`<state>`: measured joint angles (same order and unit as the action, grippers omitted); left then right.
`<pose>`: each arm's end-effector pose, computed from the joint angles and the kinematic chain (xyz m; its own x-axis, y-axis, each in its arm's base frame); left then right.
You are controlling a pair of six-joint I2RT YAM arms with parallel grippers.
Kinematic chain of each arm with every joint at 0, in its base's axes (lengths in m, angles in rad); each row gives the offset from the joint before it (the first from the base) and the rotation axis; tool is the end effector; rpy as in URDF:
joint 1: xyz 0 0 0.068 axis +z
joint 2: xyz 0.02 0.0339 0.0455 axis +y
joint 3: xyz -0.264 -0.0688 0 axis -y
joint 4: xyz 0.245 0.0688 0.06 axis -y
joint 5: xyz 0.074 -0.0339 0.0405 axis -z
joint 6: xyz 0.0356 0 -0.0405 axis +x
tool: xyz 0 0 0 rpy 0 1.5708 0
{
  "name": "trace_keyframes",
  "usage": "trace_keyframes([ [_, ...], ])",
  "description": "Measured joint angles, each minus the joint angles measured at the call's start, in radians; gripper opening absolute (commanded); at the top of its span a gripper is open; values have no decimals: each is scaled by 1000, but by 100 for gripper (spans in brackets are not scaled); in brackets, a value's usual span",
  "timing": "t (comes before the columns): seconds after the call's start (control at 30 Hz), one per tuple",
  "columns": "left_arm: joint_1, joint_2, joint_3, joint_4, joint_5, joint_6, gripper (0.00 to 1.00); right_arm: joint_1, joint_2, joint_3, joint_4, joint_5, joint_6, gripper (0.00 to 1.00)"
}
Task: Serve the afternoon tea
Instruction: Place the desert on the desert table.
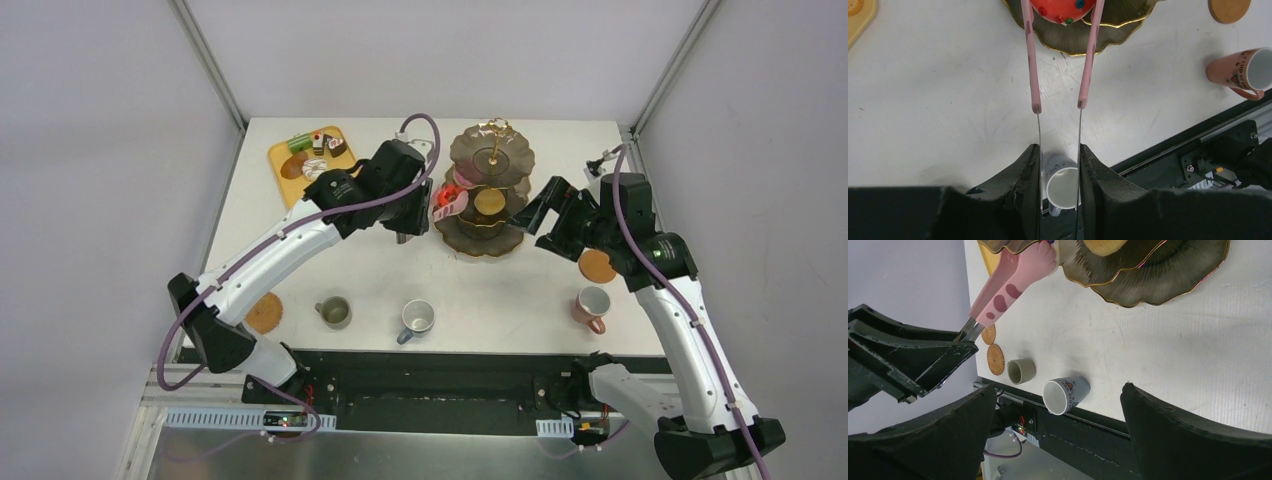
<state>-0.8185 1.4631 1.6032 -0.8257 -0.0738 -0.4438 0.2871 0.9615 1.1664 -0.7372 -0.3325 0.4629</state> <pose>0.2142 -0.2250 0.4003 -0.6866 0.1070 -0.7191 0.4366 0.8516 -0.2902 0.1783 0.0648 0.3840 -0.6755 0.2407 -0.6970 -0.2635 0.8041 0.5330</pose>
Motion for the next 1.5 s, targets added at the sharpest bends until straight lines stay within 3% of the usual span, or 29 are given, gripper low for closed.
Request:
trace_keyframes([
  [0.4, 0, 105, 58, 18, -14, 10, 9, 0, -10, 0, -1, 5, -3, 99],
  [1.03, 0, 212, 169, -66, -40, 71, 39, 0, -10, 0, -1, 7, -4, 99],
  [1.5, 30, 268, 214, -80, -42, 122, 39, 0, -10, 0, -2, 7, -4, 99],
])
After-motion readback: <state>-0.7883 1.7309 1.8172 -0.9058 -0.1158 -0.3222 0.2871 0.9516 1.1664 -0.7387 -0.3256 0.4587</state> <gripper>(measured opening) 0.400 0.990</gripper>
